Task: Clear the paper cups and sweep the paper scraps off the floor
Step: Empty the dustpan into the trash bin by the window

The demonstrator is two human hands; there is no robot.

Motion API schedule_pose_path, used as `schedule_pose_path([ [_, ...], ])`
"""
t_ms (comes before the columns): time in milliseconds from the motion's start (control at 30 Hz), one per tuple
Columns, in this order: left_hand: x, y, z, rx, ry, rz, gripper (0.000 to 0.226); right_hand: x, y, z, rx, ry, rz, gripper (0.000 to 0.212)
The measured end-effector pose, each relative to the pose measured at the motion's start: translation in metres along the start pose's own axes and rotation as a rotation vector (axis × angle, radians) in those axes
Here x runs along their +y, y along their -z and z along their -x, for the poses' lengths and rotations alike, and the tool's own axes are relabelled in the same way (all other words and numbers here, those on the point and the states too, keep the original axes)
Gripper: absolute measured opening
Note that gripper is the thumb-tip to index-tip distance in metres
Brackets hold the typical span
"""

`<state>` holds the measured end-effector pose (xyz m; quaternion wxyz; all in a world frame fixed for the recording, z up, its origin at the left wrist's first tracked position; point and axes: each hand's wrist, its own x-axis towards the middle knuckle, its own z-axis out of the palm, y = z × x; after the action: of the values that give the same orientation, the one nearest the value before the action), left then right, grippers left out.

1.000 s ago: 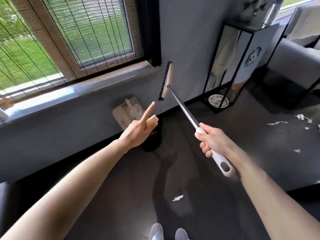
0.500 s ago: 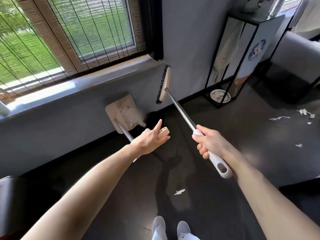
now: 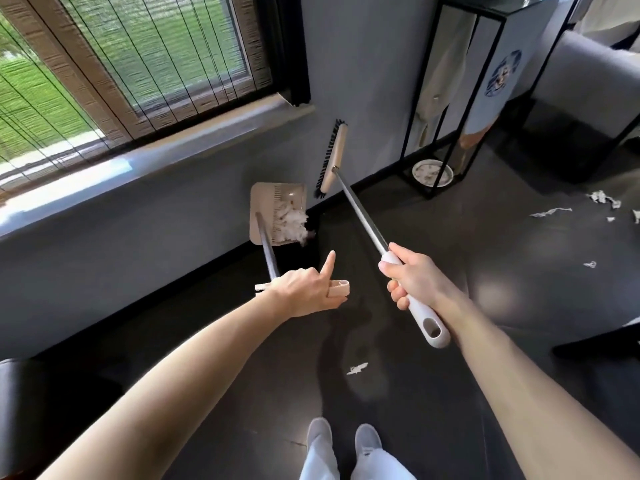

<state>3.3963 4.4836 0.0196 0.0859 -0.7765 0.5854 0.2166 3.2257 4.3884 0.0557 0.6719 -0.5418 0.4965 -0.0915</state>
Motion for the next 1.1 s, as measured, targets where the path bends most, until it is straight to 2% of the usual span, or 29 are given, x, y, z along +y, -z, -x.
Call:
schedule_pose_path([
  [200, 0.018, -0.015, 0.0, -0.003, -0.082, -0.307, 0.083, 0.003, 0.014, -0.003, 0.001, 0.014, -0.032, 0.061],
  [467, 0.028, -0.02, -0.001, -0.003, -0.248, -0.523, 0.077, 0.011, 0.029, -0.006, 0.005, 0.012, -0.078, 0.061],
  [733, 0.019, -0.015, 0.0, 0.049, -0.245, -0.574, 0.078, 0.012, 0.036, -0.006, -0.003, 0.001, -0.141, 0.061],
  [933, 0.027, -0.046, -0.001, -0.069, -0.266, -0.577, 0.077, 0.025, 0.038, -0.007, -0.011, -0.018, -0.126, 0.06],
  [1100, 0.042, -0.053, -0.014, -0.063, -0.264, -0.528, 0.074, 0.035, 0.045, -0.013, -0.008, -0.047, -0.108, 0.06],
])
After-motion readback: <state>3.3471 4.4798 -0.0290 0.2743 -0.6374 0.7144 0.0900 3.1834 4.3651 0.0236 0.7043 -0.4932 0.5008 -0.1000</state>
